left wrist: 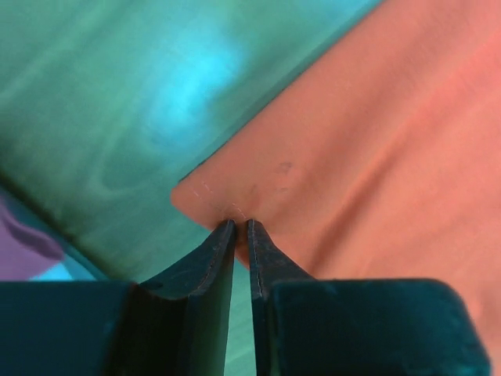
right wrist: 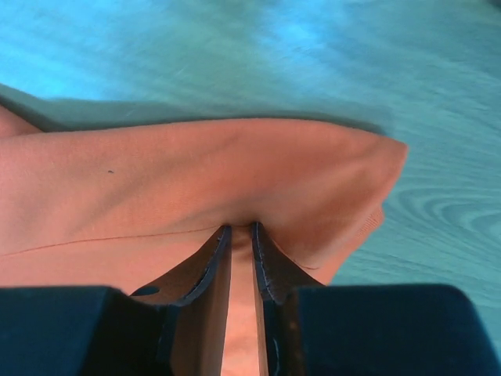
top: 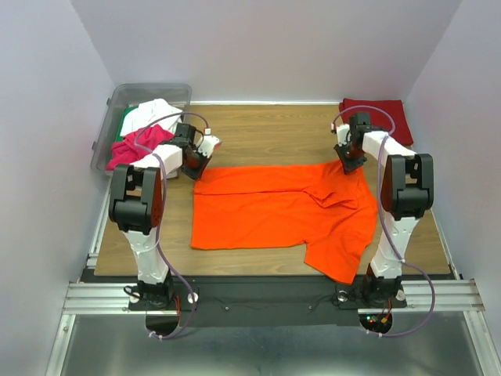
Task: Fold and stack the t-shirts
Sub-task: Fold the tshirt
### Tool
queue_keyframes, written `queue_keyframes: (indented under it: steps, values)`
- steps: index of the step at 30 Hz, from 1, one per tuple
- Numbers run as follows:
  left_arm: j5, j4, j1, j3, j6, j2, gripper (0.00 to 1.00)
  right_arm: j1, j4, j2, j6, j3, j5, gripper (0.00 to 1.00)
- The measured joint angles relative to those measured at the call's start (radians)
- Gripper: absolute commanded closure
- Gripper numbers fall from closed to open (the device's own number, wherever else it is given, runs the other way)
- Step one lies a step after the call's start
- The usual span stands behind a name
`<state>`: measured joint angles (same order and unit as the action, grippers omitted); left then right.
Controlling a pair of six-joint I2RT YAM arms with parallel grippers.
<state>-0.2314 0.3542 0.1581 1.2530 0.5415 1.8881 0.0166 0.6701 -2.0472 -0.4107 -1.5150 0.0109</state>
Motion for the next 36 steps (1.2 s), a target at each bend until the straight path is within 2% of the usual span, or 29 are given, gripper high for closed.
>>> queue_keyframes:
  steps: [4, 9, 11, 12, 14, 15, 17, 18, 22, 25, 31, 36]
  values:
    - [0.055, -0.013, 0.011, 0.133, -0.04, 0.097, 0.8, 0.0, -0.022, -0.042, 0.038, -0.056, -0.048, 0.75]
    - [0.11, -0.044, 0.012, 0.304, -0.063, 0.224, 0.79, 0.0, -0.059, -0.147, 0.065, -0.208, -0.098, 0.71]
    - [0.125, -0.044, 0.01, 0.357, -0.069, 0.259, 0.73, 0.0, -0.078, -0.192, 0.071, -0.275, -0.109, 0.67]
    - [0.128, -0.044, 0.01, 0.374, -0.069, 0.271, 0.73, 0.0, -0.081, -0.202, 0.075, -0.288, -0.109, 0.66]
    - [0.129, -0.037, 0.006, 0.429, -0.072, 0.304, 0.64, 0.0, -0.091, -0.225, 0.079, -0.325, -0.109, 0.6]
    - [0.123, -0.028, 0.003, 0.452, -0.071, 0.316, 0.59, 0.0, -0.094, -0.226, 0.085, -0.33, -0.1, 0.55]
    - [0.105, -0.01, -0.003, 0.474, -0.072, 0.322, 0.55, 0.0, -0.093, -0.224, 0.092, -0.33, -0.077, 0.46]
    - [0.089, 0.001, -0.003, 0.478, -0.071, 0.321, 0.52, 0.0, -0.089, -0.217, 0.097, -0.329, -0.064, 0.46]
    - [0.028, 0.045, -0.006, 0.479, -0.069, 0.284, 0.5, -0.002, -0.045, -0.114, 0.093, -0.266, 0.031, 0.43]
    - [-0.026, 0.06, -0.008, 0.424, -0.064, 0.184, 0.5, -0.002, -0.013, 0.041, 0.072, -0.187, 0.085, 0.45]
    - [-0.116, 0.047, -0.009, 0.182, -0.027, -0.147, 0.52, -0.002, 0.029, 0.352, 0.0, 0.042, 0.147, 0.63]
    - [-0.157, 0.037, -0.009, -0.056, 0.015, -0.27, 0.56, -0.002, 0.06, 0.362, -0.039, 0.256, 0.166, 0.66]
